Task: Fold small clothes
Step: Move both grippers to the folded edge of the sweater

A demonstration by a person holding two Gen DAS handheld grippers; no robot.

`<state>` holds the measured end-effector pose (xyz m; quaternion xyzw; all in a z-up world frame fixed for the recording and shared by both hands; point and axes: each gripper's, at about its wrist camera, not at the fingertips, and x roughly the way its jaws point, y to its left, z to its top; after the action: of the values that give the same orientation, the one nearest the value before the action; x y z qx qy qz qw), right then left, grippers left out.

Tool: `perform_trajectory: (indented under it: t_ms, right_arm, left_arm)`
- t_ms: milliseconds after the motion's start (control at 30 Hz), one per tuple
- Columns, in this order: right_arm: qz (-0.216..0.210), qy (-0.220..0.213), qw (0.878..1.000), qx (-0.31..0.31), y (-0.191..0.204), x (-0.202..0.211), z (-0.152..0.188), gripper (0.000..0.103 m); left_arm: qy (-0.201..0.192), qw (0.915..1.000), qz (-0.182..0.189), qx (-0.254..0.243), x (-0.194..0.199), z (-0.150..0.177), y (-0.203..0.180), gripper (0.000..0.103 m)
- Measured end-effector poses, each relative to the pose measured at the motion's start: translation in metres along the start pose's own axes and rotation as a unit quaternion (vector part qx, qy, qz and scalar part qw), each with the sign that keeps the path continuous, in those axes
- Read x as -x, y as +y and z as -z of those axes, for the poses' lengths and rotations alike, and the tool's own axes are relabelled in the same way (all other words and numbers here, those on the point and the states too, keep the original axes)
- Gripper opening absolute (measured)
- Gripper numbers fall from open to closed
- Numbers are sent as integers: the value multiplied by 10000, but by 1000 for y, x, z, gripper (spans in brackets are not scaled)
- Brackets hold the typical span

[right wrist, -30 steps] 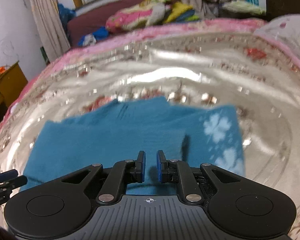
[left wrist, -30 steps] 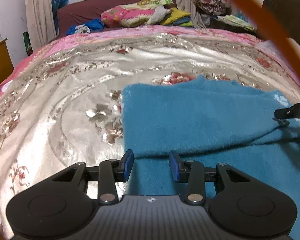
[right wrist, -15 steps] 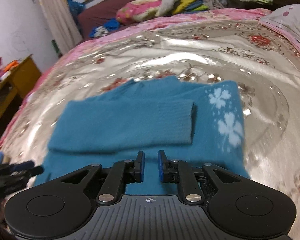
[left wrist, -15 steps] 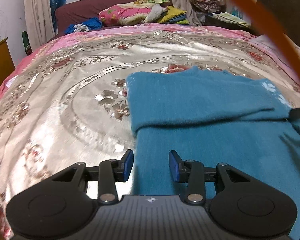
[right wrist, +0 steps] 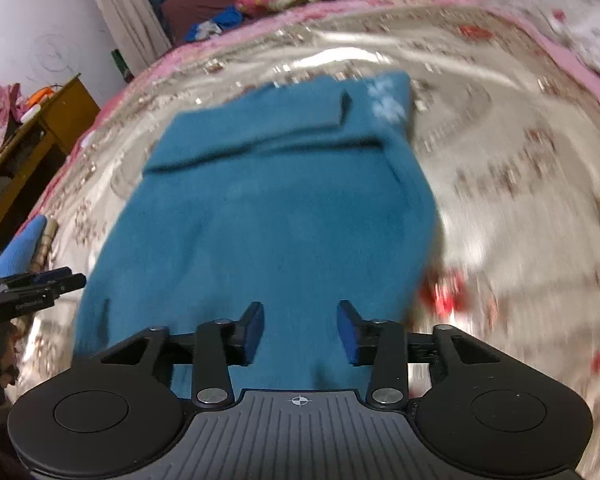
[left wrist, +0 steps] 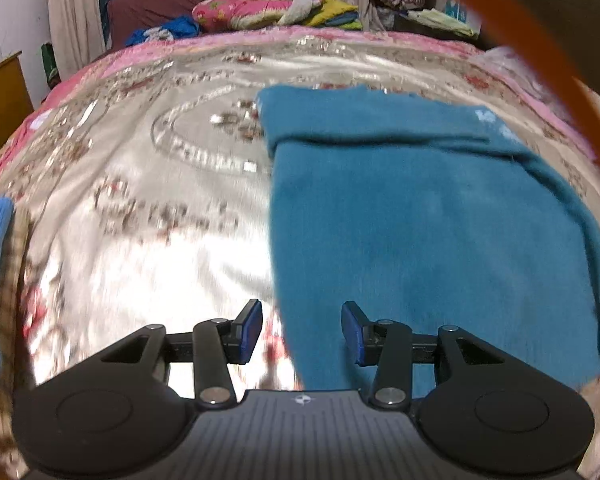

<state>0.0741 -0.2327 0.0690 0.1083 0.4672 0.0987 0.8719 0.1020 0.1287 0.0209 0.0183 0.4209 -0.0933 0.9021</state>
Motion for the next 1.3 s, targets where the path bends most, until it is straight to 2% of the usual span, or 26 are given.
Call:
perform_trajectory:
  t_ms: [133, 267, 400, 533, 600, 733, 867, 1033, 1133, 1300]
  right_arm:
    - [107, -24, 9999, 47, 5, -5, 20, 42]
    - [581, 16, 9979, 287, 13, -20, 26, 42]
    - [1183, 180, 9906, 660, 12, -28, 36, 42]
    - [1376, 336, 9889, 447, -8, -24, 44, 42]
    - [1257, 397, 9911, 173, -21, -21, 49, 42]
    - [674, 531, 9958, -334, -33, -23, 55, 42]
    - [466, 476, 9971, -374, -33, -25, 58, 42]
    - [221, 472, 9975, -475, -39, -28, 59, 41]
    - [63, 417, 9970, -643, -45, -29, 59, 41]
    - [-270, 281, 9937, -1048, -61, -29, 57, 41]
  left_arm:
    - [75, 9999, -44, 99, 4, 17, 0, 48]
    - [123, 9997, -55, 214, 6, 27, 1, 49]
    - [214, 9993, -27, 292, 4, 34, 4, 49]
    - [292, 9990, 53, 343, 3, 38, 5, 49]
    - [307, 9988, 143, 361, 5, 39, 4, 49]
    - [452, 9978, 261, 399, 2, 40, 3, 49]
    - [476, 9979, 248, 369, 0, 45, -1, 48]
    - [456, 9976, 411, 325, 2, 46, -8, 46]
    - [446, 9970, 488, 399, 1, 43, -9, 40]
    - [494, 9960, 555, 492, -9, 36, -11, 40]
